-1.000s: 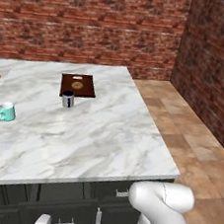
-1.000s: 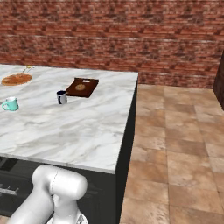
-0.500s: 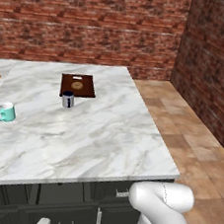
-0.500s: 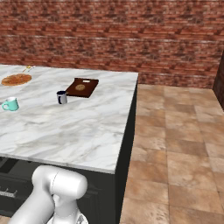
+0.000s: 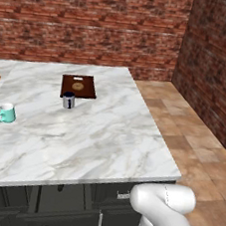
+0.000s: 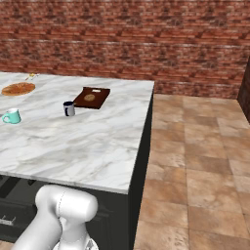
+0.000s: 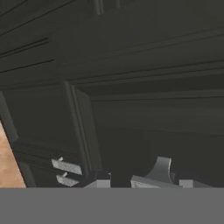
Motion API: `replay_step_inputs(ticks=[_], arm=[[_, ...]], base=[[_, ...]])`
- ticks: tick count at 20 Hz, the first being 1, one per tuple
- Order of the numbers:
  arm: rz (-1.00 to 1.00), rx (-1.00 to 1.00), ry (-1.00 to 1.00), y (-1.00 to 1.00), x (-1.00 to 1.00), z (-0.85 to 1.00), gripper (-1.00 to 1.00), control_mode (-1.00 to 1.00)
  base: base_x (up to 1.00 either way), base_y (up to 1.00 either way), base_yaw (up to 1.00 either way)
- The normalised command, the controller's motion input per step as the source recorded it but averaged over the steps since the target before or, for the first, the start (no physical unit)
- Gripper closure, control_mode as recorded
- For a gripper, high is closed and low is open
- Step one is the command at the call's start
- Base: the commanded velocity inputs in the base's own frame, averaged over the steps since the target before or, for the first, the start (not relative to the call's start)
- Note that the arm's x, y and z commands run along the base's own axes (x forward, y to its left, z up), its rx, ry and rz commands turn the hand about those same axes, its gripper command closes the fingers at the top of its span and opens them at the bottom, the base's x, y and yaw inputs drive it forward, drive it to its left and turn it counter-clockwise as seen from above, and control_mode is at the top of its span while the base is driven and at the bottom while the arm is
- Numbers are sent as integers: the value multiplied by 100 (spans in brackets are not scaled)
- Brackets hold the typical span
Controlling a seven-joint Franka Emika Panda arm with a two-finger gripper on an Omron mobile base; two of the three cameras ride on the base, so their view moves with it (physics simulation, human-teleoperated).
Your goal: Take the pizza cutter from the drawer on the left and place it on the dining counter for cutting.
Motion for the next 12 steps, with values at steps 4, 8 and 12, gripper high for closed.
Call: replay_step_inputs(ticks=[4, 8, 12], arm=[[0, 0, 2, 35, -63, -47, 100, -100], [0, 0, 3, 34, -62, -45, 100, -100], [0, 0, 4, 32, -60, -44, 100, -100]], base=[[0, 0, 0], [0, 0, 0], [0, 0, 0]])
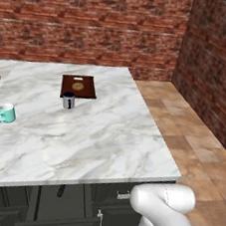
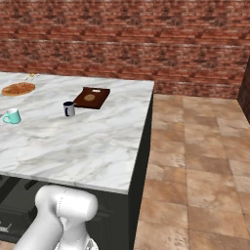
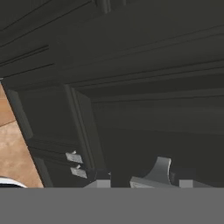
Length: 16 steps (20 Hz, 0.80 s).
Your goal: Take the pizza cutter from the drawer on the left and place it on the dining counter for cutting.
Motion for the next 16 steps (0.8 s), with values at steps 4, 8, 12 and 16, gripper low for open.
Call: replay_step_inputs(ticks=[4, 8, 12, 16], arm=[[0, 0, 5, 27, -58, -43, 100, -100], [0, 0, 2, 20, -57, -39, 100, -100], [-1, 0, 4, 23, -50, -42, 100, -100], [0, 0, 3, 23, -35, -39, 100, -100]], base=[[0, 0, 0], [0, 0, 0], [0, 0, 0], [0, 0, 0]])
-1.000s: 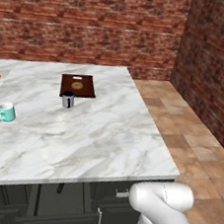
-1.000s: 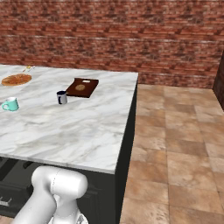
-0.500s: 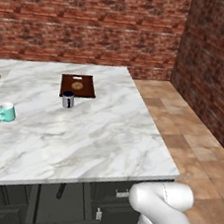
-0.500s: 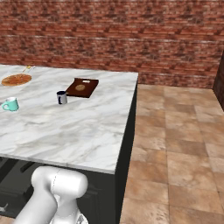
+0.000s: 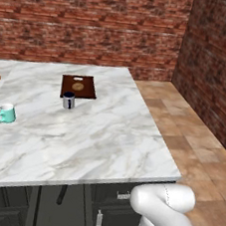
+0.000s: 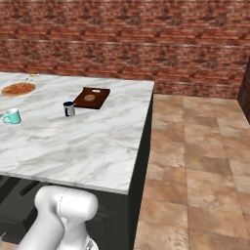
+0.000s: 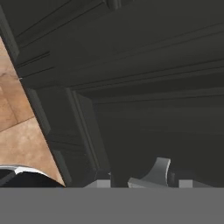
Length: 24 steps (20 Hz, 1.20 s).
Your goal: Take the pizza cutter from the drawer on the left and place it on the dining counter for cutting.
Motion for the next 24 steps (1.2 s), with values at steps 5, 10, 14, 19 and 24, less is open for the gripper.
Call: replay_step_inputs(ticks=[5, 10, 14, 19, 24], arm=[[0, 0, 0, 25, -43, -40, 100, -100], [-1, 0, 0, 28, -36, -41, 100, -100], [0, 0, 0, 14, -21, -35, -100, -100], [0, 0, 0, 8, -43, -20, -100, -100], [0, 0, -9, 11, -32, 0, -100, -100]], base=[[0, 0, 0], [0, 0, 0], [0, 0, 0], [0, 0, 0], [0, 0, 0]])
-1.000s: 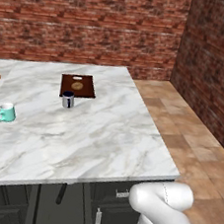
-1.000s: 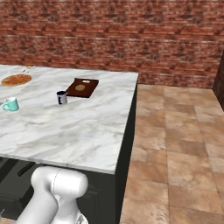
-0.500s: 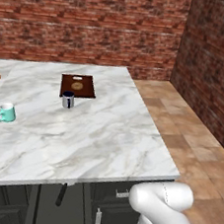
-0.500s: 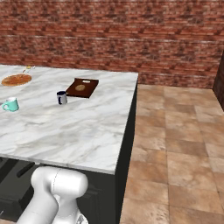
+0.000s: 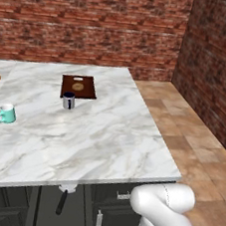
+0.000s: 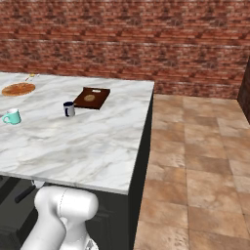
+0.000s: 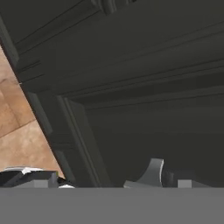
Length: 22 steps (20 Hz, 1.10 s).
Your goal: Take the pizza cutter from the drawer on the left and place it on the dining counter for cutting.
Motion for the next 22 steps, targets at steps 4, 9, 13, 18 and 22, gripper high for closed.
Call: replay_step_inputs(ticks=[4, 9, 13, 18, 22], arm=[[0, -3, -18, 8, -9, 26, -100, -100], [0, -5, -11, 8, -18, 38, -100, -100], [-5, 0, 0, 2, -42, 34, -100, -100], [-11, 1, 1, 1, -37, 32, -100, -100], [-3, 8, 0, 0, -21, 46, -100, -100]], base=[[0, 0, 0], [0, 0, 0], [0, 0, 0], [0, 0, 0], [0, 0, 0]])
